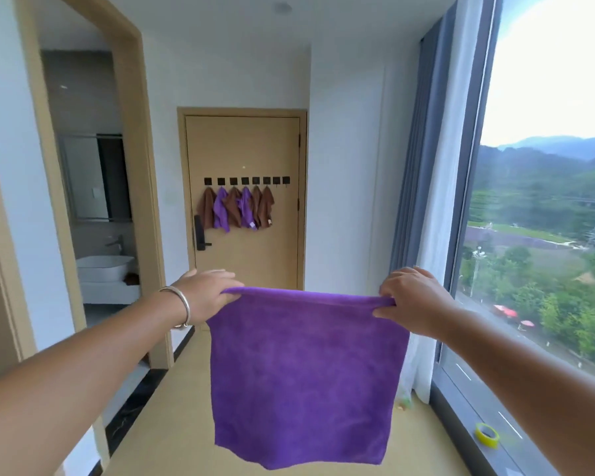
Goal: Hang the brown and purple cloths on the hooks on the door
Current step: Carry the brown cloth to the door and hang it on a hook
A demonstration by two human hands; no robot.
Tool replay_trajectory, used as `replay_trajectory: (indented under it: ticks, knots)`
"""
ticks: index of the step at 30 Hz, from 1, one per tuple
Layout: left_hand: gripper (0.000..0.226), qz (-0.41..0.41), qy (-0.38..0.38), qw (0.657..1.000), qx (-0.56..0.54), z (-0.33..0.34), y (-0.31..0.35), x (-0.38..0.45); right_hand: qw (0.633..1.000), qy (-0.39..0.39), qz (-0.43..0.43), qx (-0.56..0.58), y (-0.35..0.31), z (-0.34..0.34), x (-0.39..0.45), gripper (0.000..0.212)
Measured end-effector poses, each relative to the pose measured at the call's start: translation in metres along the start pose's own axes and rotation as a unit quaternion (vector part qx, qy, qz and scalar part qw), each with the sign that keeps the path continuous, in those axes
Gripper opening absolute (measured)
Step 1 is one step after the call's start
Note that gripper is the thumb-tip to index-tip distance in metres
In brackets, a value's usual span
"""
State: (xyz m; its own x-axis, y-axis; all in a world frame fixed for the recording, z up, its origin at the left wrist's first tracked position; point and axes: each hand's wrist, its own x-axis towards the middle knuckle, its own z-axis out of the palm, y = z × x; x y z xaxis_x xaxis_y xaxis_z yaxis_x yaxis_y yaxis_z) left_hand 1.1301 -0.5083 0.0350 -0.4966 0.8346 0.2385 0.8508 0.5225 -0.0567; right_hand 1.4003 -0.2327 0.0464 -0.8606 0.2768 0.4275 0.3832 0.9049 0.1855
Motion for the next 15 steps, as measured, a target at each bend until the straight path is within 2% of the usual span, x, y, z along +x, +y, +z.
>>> replay_trajectory:
  ticks: [6, 15]
  knots:
    - [0.030, -0.011, 0.029, 0.999, 0.032, -0.049, 0.016, -0.006, 0.999, 0.024, -0.012, -0.030, 0.008, -0.035, 0.014, 0.024]
    - [0.031, -0.047, 0.030, 0.997, 0.047, -0.050, 0.006, 0.021, 0.997, 0.040, 0.006, -0.068, 0.010, -0.025, 0.048, 0.027]
